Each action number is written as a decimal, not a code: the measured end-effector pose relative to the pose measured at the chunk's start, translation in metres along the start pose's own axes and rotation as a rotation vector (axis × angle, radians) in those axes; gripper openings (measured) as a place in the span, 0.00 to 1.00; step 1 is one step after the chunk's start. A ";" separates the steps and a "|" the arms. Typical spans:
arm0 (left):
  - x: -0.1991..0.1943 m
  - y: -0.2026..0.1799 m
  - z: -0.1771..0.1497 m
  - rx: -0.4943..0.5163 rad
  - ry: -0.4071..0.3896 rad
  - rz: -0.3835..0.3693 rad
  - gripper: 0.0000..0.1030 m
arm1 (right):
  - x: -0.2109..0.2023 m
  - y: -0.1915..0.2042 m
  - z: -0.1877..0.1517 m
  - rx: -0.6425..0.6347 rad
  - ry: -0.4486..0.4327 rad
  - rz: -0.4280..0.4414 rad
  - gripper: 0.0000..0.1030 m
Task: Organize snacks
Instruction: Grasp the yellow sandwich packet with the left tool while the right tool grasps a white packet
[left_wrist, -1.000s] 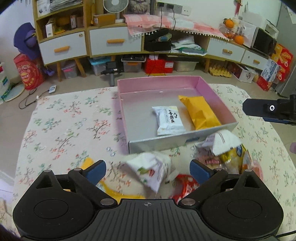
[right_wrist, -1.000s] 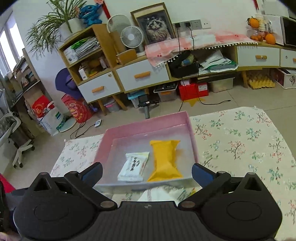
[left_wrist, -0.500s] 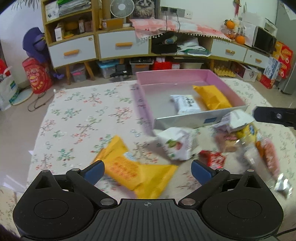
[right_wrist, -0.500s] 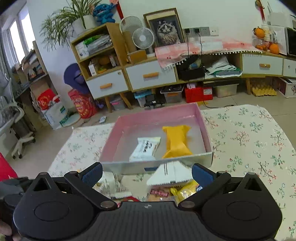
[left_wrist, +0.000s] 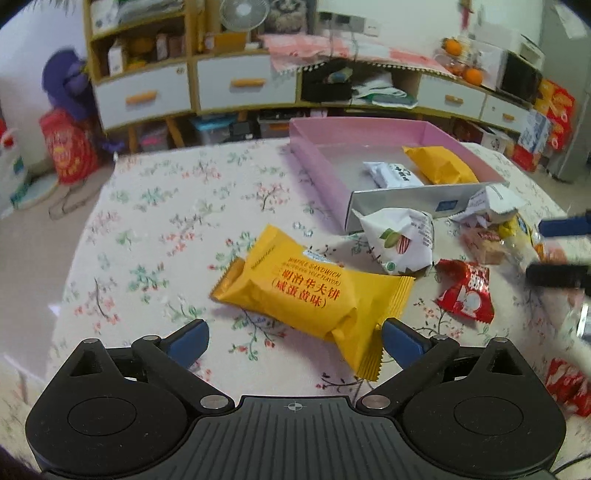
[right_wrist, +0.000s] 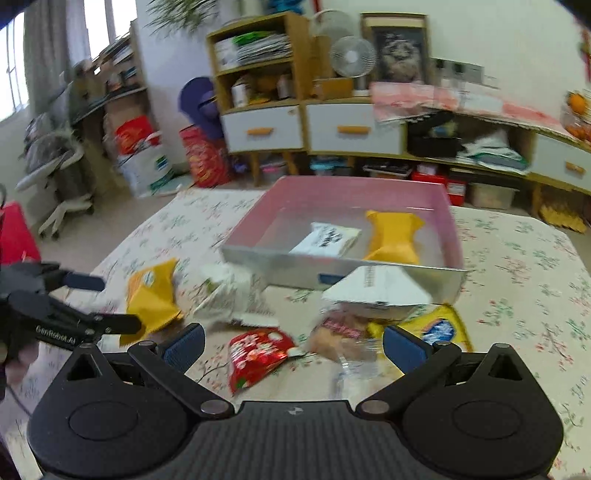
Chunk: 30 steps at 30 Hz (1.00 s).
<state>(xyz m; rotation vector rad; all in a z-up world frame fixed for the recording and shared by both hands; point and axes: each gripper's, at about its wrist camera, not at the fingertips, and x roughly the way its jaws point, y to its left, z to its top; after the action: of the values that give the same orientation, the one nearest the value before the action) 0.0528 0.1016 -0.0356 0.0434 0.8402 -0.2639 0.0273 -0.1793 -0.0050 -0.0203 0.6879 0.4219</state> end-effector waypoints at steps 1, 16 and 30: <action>0.000 0.002 0.002 -0.030 0.009 -0.013 0.98 | 0.003 0.005 -0.001 -0.021 0.008 0.011 0.76; 0.034 0.023 0.018 -0.487 0.079 -0.037 0.85 | 0.040 0.034 0.005 -0.136 0.056 0.040 0.76; 0.035 0.020 0.019 -0.396 0.105 0.012 0.38 | 0.069 0.017 0.026 0.124 0.069 0.097 0.57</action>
<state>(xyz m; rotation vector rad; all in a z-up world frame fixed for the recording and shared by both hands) 0.0942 0.1104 -0.0499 -0.3098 0.9842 -0.0813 0.0842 -0.1338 -0.0256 0.1166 0.7846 0.4724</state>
